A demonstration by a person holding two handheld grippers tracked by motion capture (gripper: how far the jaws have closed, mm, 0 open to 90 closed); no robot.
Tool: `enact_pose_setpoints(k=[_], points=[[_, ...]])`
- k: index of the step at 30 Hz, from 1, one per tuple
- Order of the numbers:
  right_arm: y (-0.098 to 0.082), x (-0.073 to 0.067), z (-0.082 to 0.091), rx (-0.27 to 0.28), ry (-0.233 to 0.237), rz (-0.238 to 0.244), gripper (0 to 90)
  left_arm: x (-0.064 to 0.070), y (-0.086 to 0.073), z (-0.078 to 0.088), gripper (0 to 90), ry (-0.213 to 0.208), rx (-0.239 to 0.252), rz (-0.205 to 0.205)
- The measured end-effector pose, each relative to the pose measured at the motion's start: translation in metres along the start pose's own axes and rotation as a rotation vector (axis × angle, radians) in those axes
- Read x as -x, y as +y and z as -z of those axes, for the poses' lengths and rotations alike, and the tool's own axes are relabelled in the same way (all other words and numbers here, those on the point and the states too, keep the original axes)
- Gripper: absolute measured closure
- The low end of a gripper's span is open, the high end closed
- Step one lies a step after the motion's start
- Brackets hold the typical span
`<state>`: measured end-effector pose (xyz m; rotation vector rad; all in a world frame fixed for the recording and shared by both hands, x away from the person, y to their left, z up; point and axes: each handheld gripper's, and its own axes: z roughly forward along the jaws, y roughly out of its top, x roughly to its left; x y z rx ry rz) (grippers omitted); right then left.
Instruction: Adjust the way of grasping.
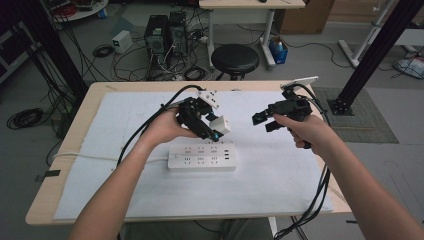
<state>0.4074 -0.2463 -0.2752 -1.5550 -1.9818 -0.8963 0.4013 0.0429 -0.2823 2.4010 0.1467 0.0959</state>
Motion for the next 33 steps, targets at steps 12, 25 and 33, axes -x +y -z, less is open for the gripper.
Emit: enact_pose_setpoints(k=[12, 25, 33], points=[[0.003, -0.014, -0.033, -0.028, 0.145, -0.035, 39.4, 0.010, 0.014, -0.021, 42.3, 0.004, 0.053, -0.076], [0.004, -0.018, -0.044, -0.022, 0.106, 0.011, 62.0, 0.023, 0.021, -0.027, 42.1, 0.133, 0.023, -0.148], [0.004, -0.021, -0.038, 0.038, 0.060, 0.100, 62.4, 0.025, 0.019, -0.024, 36.1, 0.203, -0.021, -0.144]])
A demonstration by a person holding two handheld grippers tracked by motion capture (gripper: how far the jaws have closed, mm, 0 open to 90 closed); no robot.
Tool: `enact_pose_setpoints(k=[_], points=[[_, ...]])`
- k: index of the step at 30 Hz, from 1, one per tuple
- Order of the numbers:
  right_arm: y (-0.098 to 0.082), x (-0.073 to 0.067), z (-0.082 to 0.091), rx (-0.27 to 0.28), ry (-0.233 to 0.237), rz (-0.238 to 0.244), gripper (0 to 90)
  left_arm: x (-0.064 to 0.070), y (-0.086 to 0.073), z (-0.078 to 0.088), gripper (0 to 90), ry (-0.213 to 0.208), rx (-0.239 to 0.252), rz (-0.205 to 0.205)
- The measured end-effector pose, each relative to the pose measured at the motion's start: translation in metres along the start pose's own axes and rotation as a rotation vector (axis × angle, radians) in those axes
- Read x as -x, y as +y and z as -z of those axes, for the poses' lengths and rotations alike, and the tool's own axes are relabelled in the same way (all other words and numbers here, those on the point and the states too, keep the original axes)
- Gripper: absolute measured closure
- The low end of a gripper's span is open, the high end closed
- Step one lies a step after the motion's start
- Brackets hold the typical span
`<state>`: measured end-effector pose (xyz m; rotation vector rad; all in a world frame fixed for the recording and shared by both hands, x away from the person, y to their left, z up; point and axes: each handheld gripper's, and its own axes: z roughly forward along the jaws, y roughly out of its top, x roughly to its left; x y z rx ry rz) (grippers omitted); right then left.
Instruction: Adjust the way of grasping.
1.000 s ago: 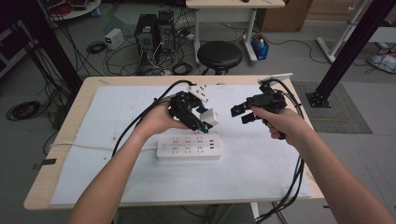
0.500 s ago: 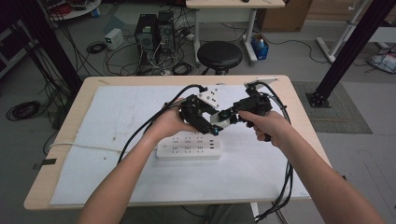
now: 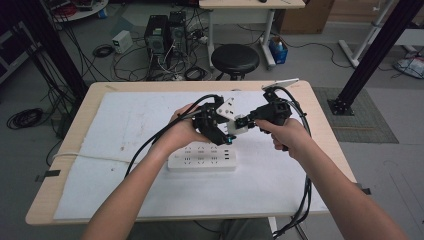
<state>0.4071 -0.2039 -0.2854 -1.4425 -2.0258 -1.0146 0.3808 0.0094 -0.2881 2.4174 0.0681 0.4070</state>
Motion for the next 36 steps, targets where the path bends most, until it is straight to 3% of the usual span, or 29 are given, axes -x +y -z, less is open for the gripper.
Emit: enact_pose_setpoints(k=[2, 4, 6, 8, 10, 12, 15, 18, 20, 23, 26, 29, 34, 36], points=[[0.001, -0.001, 0.004, -0.004, -0.013, 0.034, 62.4, 0.001, -0.002, 0.004, 35.3, 0.016, -0.007, 0.013], [0.002, -0.004, 0.010, -0.006, -0.056, 0.076, 62.3, -0.003, -0.008, 0.014, 35.3, 0.032, -0.051, 0.018], [0.003, -0.010, 0.016, -0.008, -0.136, 0.139, 62.3, -0.007, -0.014, 0.023, 33.6, 0.046, -0.098, 0.036], [0.006, -0.013, 0.022, -0.009, -0.193, 0.185, 62.3, -0.012, -0.026, 0.034, 32.4, 0.039, -0.144, 0.096], [0.008, -0.019, 0.027, -0.016, -0.300, 0.263, 62.3, -0.018, -0.037, 0.044, 30.0, 0.047, -0.216, 0.138], [0.009, -0.022, 0.031, -0.012, -0.384, 0.312, 62.3, -0.024, -0.052, 0.058, 27.7, 0.057, -0.299, 0.212], [0.013, -0.025, 0.037, -0.025, -0.471, 0.370, 62.3, -0.031, -0.073, 0.078, 25.7, 0.058, -0.391, 0.315], [0.015, -0.028, 0.040, -0.081, -0.597, 0.445, 62.2, -0.039, -0.093, 0.097, 25.6, 0.051, -0.465, 0.417], [0.015, -0.031, 0.042, -0.112, -0.654, 0.472, 62.3, -0.043, -0.105, 0.109, 25.6, 0.042, -0.510, 0.479], [0.015, -0.034, 0.046, -0.164, -0.736, 0.530, 62.2, -0.046, -0.116, 0.121, 25.6, 0.016, -0.566, 0.539], [0.015, -0.036, 0.050, -0.214, -0.788, 0.579, 62.2, -0.048, -0.126, 0.131, 25.6, 0.011, -0.608, 0.587], [0.015, -0.038, 0.056, -0.238, -0.802, 0.618, 62.2, -0.054, -0.136, 0.142, 25.7, 0.022, -0.630, 0.625], [0.015, -0.039, 0.062, -0.261, -0.825, 0.626, 62.2, -0.059, -0.147, 0.150, 25.6, 0.043, -0.646, 0.683], [0.015, -0.038, 0.063, -0.268, -0.827, 0.638, 62.2, -0.060, -0.148, 0.152, 25.6, 0.050, -0.647, 0.682]])
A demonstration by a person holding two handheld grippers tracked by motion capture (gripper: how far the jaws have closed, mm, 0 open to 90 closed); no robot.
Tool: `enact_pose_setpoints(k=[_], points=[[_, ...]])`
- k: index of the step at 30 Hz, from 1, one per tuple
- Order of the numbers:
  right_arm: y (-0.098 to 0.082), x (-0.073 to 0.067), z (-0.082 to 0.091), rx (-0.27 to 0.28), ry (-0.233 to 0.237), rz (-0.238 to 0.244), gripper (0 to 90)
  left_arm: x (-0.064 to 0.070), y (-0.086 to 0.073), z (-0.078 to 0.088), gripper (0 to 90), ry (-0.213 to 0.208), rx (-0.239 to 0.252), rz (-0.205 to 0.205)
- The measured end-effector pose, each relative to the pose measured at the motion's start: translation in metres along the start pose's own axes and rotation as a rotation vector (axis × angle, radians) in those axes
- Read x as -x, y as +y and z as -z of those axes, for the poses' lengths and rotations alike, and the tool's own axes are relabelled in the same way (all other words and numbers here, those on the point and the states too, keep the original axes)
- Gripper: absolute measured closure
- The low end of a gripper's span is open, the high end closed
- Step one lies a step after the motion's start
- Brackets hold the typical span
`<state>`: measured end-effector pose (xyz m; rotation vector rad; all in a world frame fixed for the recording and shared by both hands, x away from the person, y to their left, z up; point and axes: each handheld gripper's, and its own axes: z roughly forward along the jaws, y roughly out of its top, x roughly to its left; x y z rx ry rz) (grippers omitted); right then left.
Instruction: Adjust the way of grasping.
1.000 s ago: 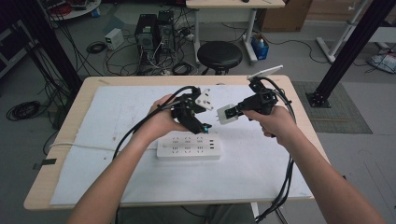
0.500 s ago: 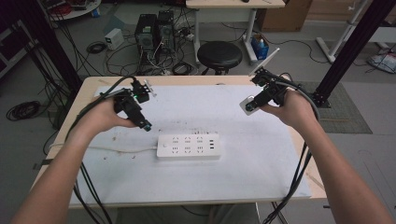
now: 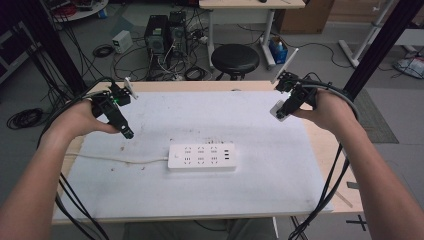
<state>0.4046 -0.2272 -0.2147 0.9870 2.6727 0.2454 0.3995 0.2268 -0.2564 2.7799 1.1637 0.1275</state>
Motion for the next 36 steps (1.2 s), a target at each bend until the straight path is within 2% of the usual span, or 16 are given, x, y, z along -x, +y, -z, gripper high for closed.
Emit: enact_pose_setpoints(k=[6, 12, 23, 29, 36], points=[[-0.001, 0.001, -0.002, -0.004, -0.006, 0.018, 62.2, 0.001, 0.000, 0.002, 25.6, 0.006, 0.020, 0.005], [0.003, -0.003, 0.000, 0.011, 0.015, 0.033, 62.2, 0.005, 0.001, 0.004, 25.6, 0.010, 0.032, -0.009], [0.002, -0.004, -0.003, 0.002, 0.018, 0.032, 62.2, 0.010, 0.006, 0.005, 25.6, 0.014, 0.032, -0.044], [0.003, -0.003, -0.006, -0.007, 0.021, 0.031, 62.1, 0.011, 0.009, 0.005, 25.6, 0.011, 0.052, -0.037], [0.006, -0.005, -0.006, -0.003, 0.038, 0.049, 62.1, 0.011, 0.007, 0.007, 25.6, 0.013, 0.039, -0.047]])
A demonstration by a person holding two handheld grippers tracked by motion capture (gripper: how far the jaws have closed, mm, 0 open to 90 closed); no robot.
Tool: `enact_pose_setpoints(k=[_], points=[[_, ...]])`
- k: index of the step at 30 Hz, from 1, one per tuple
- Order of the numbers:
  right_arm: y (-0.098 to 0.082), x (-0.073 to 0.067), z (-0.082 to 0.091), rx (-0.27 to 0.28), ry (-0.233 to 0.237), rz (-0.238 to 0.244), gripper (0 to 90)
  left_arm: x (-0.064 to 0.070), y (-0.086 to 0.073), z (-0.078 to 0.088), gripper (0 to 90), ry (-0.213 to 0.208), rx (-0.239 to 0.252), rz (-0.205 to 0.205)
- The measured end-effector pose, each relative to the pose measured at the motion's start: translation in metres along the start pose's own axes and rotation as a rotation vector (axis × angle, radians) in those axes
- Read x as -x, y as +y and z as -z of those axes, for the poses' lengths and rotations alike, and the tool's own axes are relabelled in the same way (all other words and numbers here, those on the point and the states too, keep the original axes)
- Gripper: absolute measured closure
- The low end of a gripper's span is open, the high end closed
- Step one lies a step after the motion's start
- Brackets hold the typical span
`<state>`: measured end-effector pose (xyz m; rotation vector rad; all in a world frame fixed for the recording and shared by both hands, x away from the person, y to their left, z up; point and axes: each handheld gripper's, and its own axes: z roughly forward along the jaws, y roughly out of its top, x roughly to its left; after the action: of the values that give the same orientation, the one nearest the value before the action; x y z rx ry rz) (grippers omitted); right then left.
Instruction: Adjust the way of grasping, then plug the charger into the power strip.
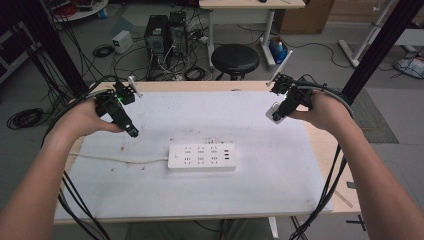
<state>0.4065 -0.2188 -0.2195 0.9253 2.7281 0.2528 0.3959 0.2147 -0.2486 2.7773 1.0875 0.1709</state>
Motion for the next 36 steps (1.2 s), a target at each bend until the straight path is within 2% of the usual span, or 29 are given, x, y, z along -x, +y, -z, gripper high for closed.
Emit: enact_pose_setpoints(k=[1, 7, 13, 14, 18, 22, 26, 30, 36], points=[[0.000, -0.001, 0.001, -0.002, -0.002, -0.002, 62.1, 0.001, -0.001, 0.000, 25.6, 0.003, 0.008, 0.012], [0.002, -0.003, 0.001, -0.006, -0.002, 0.015, 62.1, 0.002, -0.002, 0.001, 25.0, 0.007, 0.022, 0.017], [0.003, -0.004, 0.000, -0.003, -0.002, 0.025, 62.2, 0.001, -0.001, 0.000, 23.6, 0.006, 0.010, 0.001], [0.004, -0.004, 0.000, 0.002, 0.003, 0.022, 62.1, 0.002, 0.000, 0.000, 22.8, 0.005, 0.022, 0.012], [0.004, -0.003, 0.000, -0.002, 0.006, 0.015, 62.1, 0.003, 0.000, 0.002, 21.7, 0.006, 0.030, 0.001], [0.007, -0.004, -0.002, -0.001, 0.007, 0.028, 62.1, 0.004, 0.000, 0.003, 21.7, 0.007, 0.032, -0.007], [0.012, -0.006, -0.004, -0.007, 0.013, 0.053, 62.1, 0.004, -0.001, 0.004, 20.7, 0.010, 0.040, 0.002], [0.018, -0.010, -0.008, -0.009, 0.019, 0.069, 62.1, 0.004, -0.002, 0.003, 20.6, 0.007, 0.039, -0.011], [0.032, -0.014, -0.017, -0.008, 0.031, 0.132, 62.1, 0.006, -0.005, 0.000, 20.6, 0.000, 0.056, -0.006]])
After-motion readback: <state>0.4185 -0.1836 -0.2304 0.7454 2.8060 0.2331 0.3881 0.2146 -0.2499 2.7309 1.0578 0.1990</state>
